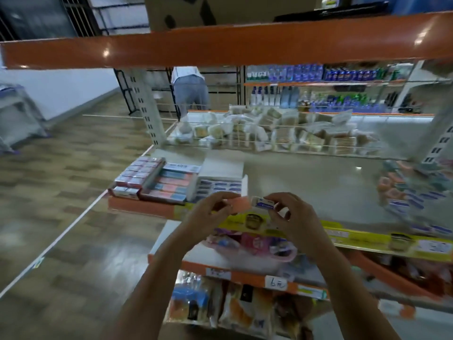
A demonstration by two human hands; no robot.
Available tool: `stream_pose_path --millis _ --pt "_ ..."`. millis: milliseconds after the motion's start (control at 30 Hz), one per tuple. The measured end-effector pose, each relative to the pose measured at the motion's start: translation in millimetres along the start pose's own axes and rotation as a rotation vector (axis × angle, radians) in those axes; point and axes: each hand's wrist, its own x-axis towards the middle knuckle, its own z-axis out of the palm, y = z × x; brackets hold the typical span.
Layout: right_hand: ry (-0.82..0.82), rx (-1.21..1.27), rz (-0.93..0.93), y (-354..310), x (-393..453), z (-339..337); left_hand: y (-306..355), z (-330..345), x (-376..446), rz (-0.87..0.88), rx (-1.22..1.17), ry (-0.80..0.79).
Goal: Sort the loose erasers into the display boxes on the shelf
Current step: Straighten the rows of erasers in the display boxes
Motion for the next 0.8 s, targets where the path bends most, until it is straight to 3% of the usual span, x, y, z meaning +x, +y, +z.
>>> stream_pose_path --millis 433,800 --pt "-0.111 -0.218 0.011 -35.6 62.7 62.7 -56.0 -93.6 18.0 -0.018 -0.072 0.054" --pt "-0.366 -0.293 -0.081 -24.8 98.8 89.7 -63.9 -114.2 63.9 -0.046 0.015 0.053"
